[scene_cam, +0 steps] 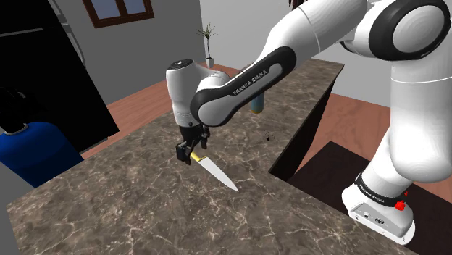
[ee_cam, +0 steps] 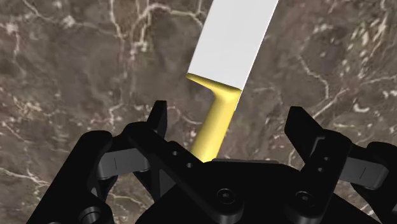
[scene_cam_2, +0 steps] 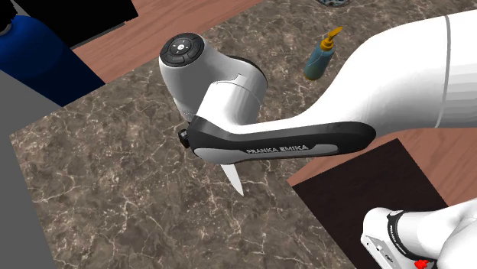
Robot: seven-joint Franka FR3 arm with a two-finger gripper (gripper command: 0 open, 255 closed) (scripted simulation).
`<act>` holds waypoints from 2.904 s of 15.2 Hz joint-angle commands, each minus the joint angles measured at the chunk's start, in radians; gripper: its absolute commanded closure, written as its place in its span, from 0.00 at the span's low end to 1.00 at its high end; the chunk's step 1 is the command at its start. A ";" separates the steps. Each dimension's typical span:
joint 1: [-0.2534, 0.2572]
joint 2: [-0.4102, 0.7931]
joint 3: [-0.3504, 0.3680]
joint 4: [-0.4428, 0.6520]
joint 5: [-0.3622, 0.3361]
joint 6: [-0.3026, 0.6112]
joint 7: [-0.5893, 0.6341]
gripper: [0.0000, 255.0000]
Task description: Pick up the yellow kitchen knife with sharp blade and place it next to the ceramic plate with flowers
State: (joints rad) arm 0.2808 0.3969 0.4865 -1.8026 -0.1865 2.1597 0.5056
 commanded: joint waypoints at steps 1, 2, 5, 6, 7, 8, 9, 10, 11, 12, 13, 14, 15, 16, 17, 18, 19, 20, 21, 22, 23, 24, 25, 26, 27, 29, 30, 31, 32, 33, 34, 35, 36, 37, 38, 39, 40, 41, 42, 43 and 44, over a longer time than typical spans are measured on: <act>0.001 0.008 -0.003 -0.010 -0.005 0.017 0.002 0.00; 0.001 0.008 -0.003 -0.010 -0.005 0.017 0.002 0.00; 0.001 0.008 -0.003 -0.010 -0.005 0.017 0.002 0.00; 0.001 0.008 -0.003 -0.010 -0.005 0.017 0.002 0.00; 0.001 0.008 -0.003 -0.010 -0.005 0.017 0.002 0.00; 0.001 0.008 -0.003 -0.010 -0.005 0.017 0.002 0.00; 0.001 0.008 -0.003 -0.010 -0.005 0.017 0.002 1.00; 0.001 0.008 -0.003 -0.010 -0.005 0.017 0.002 1.00; 0.001 0.008 -0.003 -0.010 -0.005 0.017 0.002 1.00; 0.001 0.008 -0.003 -0.010 -0.005 0.017 0.002 1.00; 0.001 0.008 -0.003 -0.010 -0.005 0.017 0.002 1.00; 0.001 0.008 -0.003 -0.010 -0.005 0.017 0.002 1.00; 0.001 0.008 -0.003 -0.010 -0.005 0.017 0.002 1.00; 0.001 0.008 -0.003 -0.010 -0.005 0.017 0.002 1.00; 0.001 0.008 -0.003 -0.010 -0.005 0.017 0.002 1.00; 0.001 0.008 -0.003 -0.010 -0.005 0.017 0.002 1.00; -0.001 0.001 -0.001 -0.005 -0.001 0.006 0.000 1.00; -0.002 -0.005 0.001 0.000 0.003 -0.004 -0.003 1.00; -0.004 -0.012 0.003 0.005 0.007 -0.015 -0.005 1.00; -0.005 -0.018 0.005 0.011 0.011 -0.027 -0.007 1.00; -0.006 -0.024 0.007 0.017 0.014 -0.038 -0.009 1.00; -0.007 -0.030 0.008 0.023 0.018 -0.049 -0.011 1.00; -0.008 -0.035 0.010 0.029 0.021 -0.060 -0.013 1.00; -0.009 -0.041 0.011 0.035 0.025 -0.071 -0.015 1.00; -0.010 -0.046 0.013 0.042 0.028 -0.083 -0.017 1.00; -0.011 -0.056 0.016 0.056 0.034 -0.106 -0.021 1.00; -0.012 -0.061 0.017 0.064 0.037 -0.118 -0.023 1.00; -0.013 -0.066 0.018 0.071 0.040 -0.129 -0.024 1.00; -0.013 -0.070 0.019 0.079 0.043 -0.141 -0.026 1.00; -0.014 -0.074 0.020 0.087 0.045 -0.153 -0.027 1.00; -0.014 -0.078 0.021 0.096 0.048 -0.165 -0.029 1.00; -0.014 -0.082 0.022 0.105 0.050 -0.177 -0.030 1.00; -0.015 -0.086 0.023 0.114 0.053 -0.189 -0.031 1.00; -0.015 -0.089 0.024 0.122 0.055 -0.200 -0.032 1.00; -0.035 -0.108 0.020 0.098 0.065 -0.193 -0.057 1.00; -0.055 -0.126 0.015 0.075 0.076 -0.186 -0.082 1.00; -0.074 -0.144 0.010 0.054 0.086 -0.180 -0.108 1.00; -0.092 -0.160 0.005 0.034 0.096 -0.174 -0.133 1.00; -0.110 -0.176 -0.002 0.016 0.105 -0.170 -0.159 1.00; -0.127 -0.190 -0.009 -0.002 0.114 -0.165 -0.185 1.00; -0.143 -0.204 -0.016 -0.017 0.122 -0.161 -0.211 1.00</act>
State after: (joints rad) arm 0.1544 0.2065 0.4773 -1.8098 -0.0732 2.0000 0.3226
